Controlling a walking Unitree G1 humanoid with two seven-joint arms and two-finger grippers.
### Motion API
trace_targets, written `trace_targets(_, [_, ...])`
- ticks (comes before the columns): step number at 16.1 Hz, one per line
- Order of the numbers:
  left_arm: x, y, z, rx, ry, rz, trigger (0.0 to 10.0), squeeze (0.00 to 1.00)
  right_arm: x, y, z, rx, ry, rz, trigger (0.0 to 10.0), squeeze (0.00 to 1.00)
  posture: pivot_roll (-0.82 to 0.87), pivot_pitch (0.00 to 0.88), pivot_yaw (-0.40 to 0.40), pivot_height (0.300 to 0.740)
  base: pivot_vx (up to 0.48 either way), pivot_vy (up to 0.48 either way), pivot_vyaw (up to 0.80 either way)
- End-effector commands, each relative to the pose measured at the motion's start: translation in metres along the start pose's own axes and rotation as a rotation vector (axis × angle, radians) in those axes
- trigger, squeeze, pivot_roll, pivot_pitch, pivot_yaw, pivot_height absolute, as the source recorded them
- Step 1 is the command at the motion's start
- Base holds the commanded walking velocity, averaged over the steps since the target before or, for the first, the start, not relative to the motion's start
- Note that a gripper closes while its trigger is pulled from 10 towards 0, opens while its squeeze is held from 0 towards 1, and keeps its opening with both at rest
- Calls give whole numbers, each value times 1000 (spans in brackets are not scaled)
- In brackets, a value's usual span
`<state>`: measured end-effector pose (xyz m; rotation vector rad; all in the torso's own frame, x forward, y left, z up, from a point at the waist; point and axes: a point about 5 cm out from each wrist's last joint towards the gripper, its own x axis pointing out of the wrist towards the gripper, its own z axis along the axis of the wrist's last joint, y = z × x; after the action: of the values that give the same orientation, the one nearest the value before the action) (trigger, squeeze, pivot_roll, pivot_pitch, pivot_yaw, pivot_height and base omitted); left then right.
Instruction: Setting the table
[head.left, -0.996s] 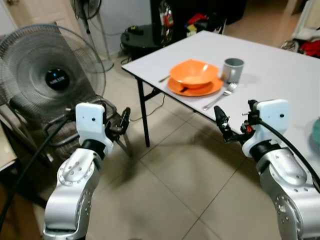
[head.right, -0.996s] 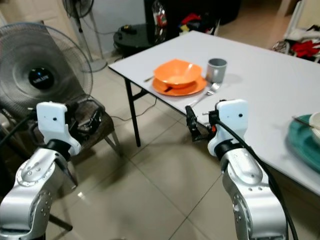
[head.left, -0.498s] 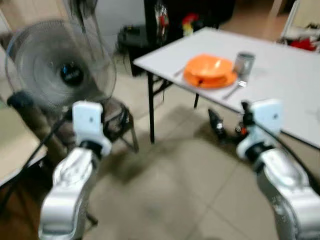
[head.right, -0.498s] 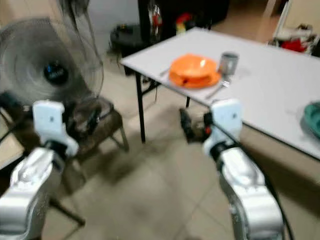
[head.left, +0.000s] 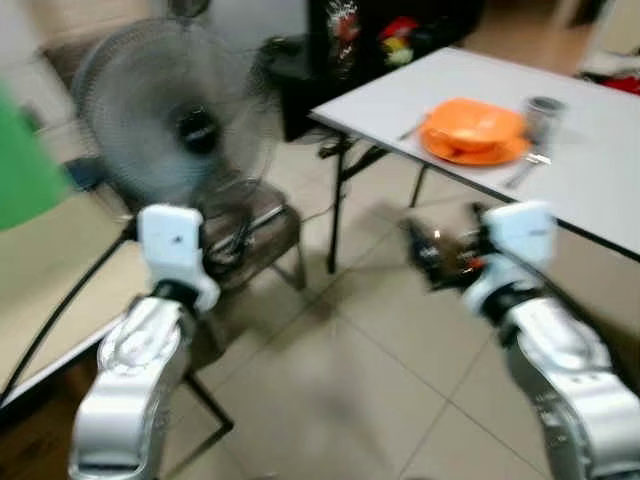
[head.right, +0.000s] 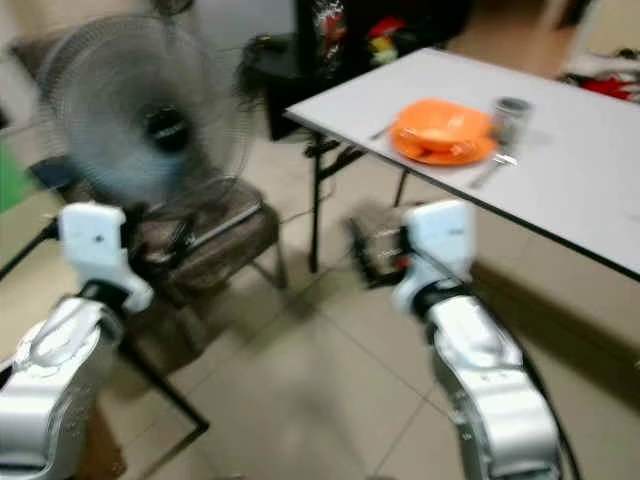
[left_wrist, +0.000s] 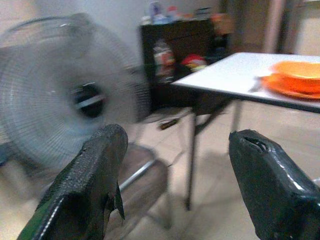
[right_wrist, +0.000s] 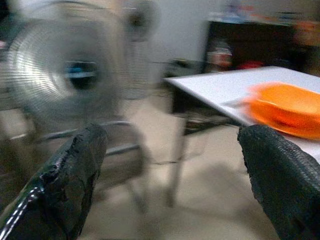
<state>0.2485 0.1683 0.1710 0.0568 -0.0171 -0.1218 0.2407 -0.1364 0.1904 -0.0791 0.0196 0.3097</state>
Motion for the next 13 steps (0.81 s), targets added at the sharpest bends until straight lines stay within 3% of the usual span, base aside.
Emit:
trace_targets(1, [0, -3, 1, -7, -5, -15, 10000, 341, -1, -3, 2, -15, -6, -7, 10000, 1000, -53, 0, 63, 740, 0, 0, 800])
trace_targets(2, [-1, -3, 2, -13, -1, -9, 10000, 239, 0, 0, 1, -11, -2, 12, 10000, 1000, -48, 0, 69, 740, 0, 0, 800])
trace_targets(4, [-2, 0, 3, -6, 0, -4, 10000, 173, 0, 6, -1, 1, 7, 64, 10000, 1000, -44, 0, 76, 740, 0, 0, 800])
trace_targets(10, [-5, 0, 8, 42, -22, -43, 10000, 188, 2, 8, -10, 23, 36, 109, 10000, 1000, 3, 0, 71, 740, 0, 0, 800])
trace_targets(13, [-8, 0, 6, 51, -13, -50, 10000, 192, 4, 7, -12, 21, 39, 118, 10000, 1000, 4, 0, 74, 740, 269, 0, 800])
